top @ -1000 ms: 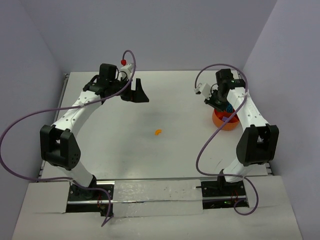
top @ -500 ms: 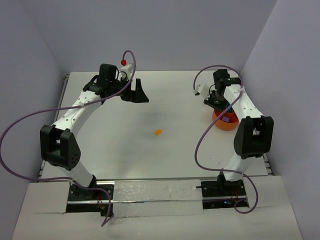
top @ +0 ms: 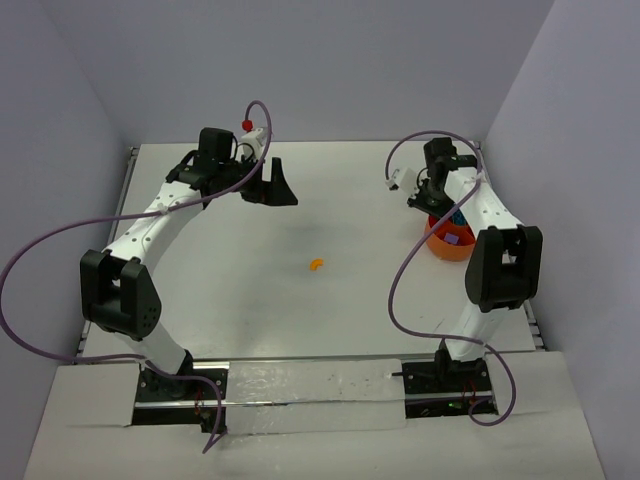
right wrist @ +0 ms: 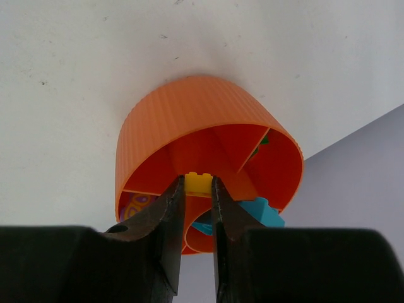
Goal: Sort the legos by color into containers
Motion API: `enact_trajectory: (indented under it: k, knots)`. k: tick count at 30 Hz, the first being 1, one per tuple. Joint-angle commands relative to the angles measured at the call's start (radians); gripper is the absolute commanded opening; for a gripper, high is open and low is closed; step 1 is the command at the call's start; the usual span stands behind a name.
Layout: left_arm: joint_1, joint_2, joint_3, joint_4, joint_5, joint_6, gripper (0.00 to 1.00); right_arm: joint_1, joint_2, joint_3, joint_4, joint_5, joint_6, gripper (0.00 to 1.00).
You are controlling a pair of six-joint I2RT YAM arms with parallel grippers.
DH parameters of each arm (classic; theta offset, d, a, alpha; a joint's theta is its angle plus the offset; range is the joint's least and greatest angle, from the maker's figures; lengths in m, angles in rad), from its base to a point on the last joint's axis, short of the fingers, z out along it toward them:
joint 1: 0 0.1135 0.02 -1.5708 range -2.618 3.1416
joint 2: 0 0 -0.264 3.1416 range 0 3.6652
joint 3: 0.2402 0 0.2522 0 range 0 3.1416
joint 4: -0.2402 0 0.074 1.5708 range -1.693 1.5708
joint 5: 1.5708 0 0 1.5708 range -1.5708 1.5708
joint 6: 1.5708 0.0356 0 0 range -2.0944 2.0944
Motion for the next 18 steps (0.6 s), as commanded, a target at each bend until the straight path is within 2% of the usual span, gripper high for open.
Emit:
enact_trajectory:
  k: [1,8,13,18]
  knots:
    - [0.003,-0.022,0.015,-0.012,-0.006,0.021,0.99,-0.005,0.004,0.047,0.028,0.018,-0.019,0.35]
    - [0.003,-0.022,0.016,-0.012,-0.013,0.017,0.99,0.000,-0.014,0.050,0.018,0.014,-0.018,0.43]
    - [0.003,-0.023,0.023,-0.016,-0.020,0.024,0.99,0.006,-0.035,0.042,0.026,0.013,-0.021,0.43]
    - [0.014,-0.056,-0.012,0.024,-0.023,0.004,0.99,0.076,-0.090,0.146,-0.042,-0.086,0.037,0.42]
